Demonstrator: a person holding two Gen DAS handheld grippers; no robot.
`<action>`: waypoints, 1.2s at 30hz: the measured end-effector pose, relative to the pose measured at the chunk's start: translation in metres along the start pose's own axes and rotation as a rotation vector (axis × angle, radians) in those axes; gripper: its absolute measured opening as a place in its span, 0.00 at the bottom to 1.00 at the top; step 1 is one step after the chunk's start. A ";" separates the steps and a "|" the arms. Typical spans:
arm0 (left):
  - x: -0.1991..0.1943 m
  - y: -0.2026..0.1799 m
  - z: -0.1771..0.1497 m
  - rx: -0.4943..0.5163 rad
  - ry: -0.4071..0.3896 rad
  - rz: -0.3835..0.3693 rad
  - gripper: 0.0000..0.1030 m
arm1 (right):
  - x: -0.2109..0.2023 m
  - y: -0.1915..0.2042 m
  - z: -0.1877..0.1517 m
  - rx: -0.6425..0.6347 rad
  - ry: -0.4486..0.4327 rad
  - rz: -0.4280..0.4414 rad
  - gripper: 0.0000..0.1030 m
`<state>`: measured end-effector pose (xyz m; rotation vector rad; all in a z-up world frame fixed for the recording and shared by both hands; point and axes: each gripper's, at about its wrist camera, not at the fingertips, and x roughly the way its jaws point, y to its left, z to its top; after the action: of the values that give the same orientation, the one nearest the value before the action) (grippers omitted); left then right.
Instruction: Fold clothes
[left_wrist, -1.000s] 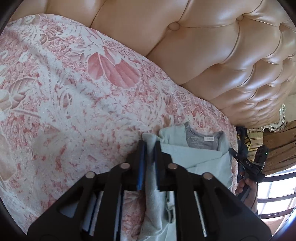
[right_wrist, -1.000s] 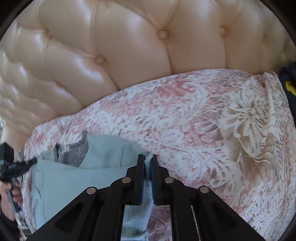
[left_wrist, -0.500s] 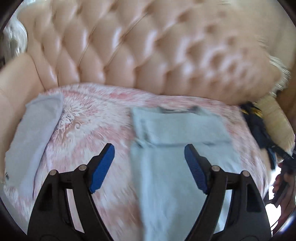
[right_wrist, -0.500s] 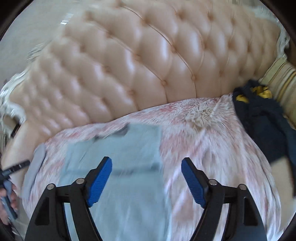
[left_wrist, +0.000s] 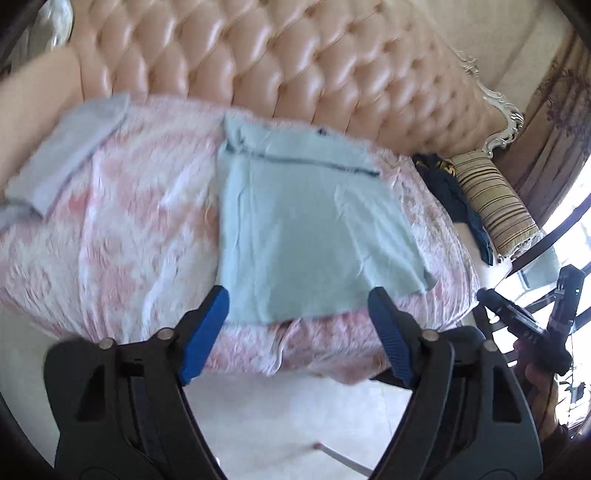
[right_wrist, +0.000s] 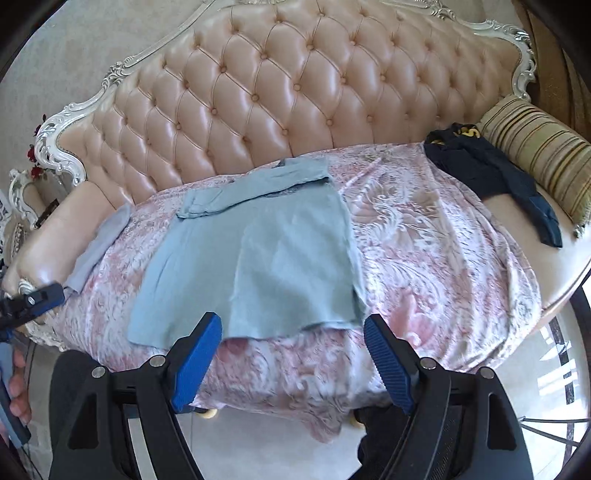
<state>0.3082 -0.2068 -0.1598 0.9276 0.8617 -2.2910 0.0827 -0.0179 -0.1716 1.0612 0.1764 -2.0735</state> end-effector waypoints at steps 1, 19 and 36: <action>0.005 0.005 -0.003 -0.004 0.009 0.003 0.68 | 0.002 -0.001 0.000 -0.004 -0.007 0.003 0.78; 0.072 0.065 -0.041 0.036 0.115 0.056 0.46 | 0.044 -0.037 -0.013 0.091 0.054 0.109 0.78; 0.045 0.021 -0.070 1.116 0.079 0.271 0.47 | 0.058 0.011 -0.015 -0.748 0.117 -0.098 0.78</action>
<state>0.3226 -0.1803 -0.2400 1.4385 -0.6194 -2.4100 0.0798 -0.0528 -0.2218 0.7053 0.9909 -1.7802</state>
